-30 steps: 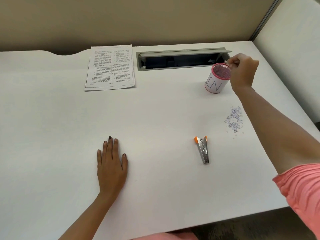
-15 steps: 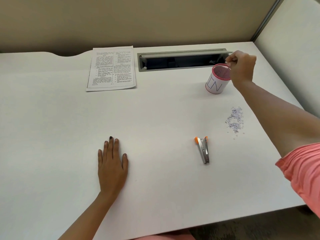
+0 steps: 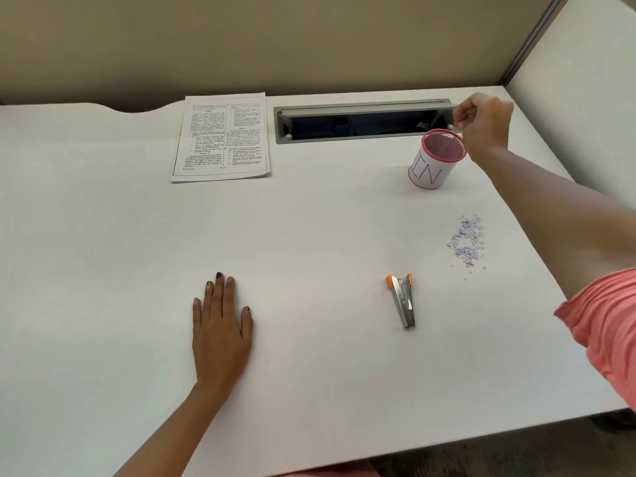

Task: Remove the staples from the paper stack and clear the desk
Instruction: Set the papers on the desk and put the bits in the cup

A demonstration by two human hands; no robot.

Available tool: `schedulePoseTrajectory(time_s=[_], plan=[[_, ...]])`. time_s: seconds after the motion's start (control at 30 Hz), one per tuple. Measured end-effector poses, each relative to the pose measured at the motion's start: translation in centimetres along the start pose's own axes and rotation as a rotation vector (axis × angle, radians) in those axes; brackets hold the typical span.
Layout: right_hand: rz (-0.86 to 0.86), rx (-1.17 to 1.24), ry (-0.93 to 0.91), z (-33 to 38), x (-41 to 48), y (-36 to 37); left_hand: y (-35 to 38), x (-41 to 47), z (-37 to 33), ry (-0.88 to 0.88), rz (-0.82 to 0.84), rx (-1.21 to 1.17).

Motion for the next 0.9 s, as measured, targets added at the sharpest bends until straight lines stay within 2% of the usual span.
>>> schedulePoseTrajectory(time_s=[0.2, 0.37, 0.53, 0.63, 0.77, 0.9], plan=[[-0.060, -0.098, 0.007, 0.1, -0.1, -0.5, 0.0, 0.0, -0.1, 0.000, 0.000, 0.002], [-0.112, 0.008, -0.010, 0.3, -1.6, 0.4, -0.1, 0.0, -0.1, -0.002, 0.000, -0.007], [-0.091, 0.101, -0.157, 3.4, -9.5, 2.7, -0.1, 0.1, -0.2, -0.001, 0.000, -0.015], [0.036, 0.232, -0.194, 5.6, -16.8, 4.5, -0.1, 0.2, -0.1, -0.003, -0.002, -0.014], [0.348, 0.371, -0.254, 9.4, -27.8, 6.2, 0.0, 0.2, -0.2, 0.001, 0.000, -0.012], [0.608, 0.352, -0.345, 11.9, -36.3, 7.6, -0.1, 0.2, -0.2, -0.008, -0.002, -0.021]])
Point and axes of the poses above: each hand's wrist, its own x-axis towards the middle knuckle, its own y-axis out of the palm, z = x × y, the point moved 3 cm from there along x, towards the middle knuckle, and after that the axes turned 11 degrees about -x, right-handed, at the moved point
